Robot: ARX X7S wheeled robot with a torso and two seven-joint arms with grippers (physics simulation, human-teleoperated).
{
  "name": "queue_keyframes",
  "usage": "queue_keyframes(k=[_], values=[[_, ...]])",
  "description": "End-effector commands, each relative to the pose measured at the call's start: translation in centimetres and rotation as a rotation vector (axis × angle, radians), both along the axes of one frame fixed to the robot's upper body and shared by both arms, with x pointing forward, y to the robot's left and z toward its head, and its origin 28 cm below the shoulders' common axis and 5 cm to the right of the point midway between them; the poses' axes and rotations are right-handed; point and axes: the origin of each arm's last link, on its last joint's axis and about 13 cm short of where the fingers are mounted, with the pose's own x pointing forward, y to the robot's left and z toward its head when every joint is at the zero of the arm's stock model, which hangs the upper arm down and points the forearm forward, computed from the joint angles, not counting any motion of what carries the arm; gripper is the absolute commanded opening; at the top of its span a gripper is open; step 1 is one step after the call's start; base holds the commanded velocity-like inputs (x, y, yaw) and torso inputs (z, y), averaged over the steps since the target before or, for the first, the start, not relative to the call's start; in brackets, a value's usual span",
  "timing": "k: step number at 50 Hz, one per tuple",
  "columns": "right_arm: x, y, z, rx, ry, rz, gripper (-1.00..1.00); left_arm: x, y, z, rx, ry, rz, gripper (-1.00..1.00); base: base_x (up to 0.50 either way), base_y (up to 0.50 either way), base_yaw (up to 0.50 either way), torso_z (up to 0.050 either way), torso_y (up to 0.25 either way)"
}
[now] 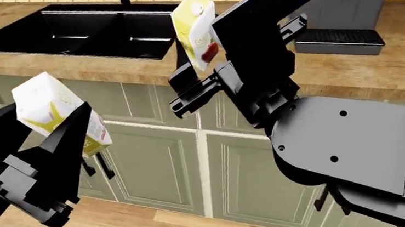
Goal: Move the drinks to the dining counter.
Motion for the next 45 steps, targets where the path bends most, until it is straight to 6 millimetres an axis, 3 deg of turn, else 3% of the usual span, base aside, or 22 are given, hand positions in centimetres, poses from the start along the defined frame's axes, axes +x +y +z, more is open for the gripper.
queue_keyframes(k=[1, 45], values=[[0.03, -0.16, 0.09, -0.007, -0.017, -0.009, -1.0, 0.03, -0.02, 0.31, -0.009, -0.014, 0.007, -1.0, 0.0, 0.0, 0.5, 0.0, 0.0], [-0.23, -0.28, -0.08, -0.009, -0.018, 0.02, -1.0, 0.21, -0.19, 0.48, -0.001, -0.012, 0.004, -1.0, 0.0, 0.0, 0.5, 0.0, 0.0]])
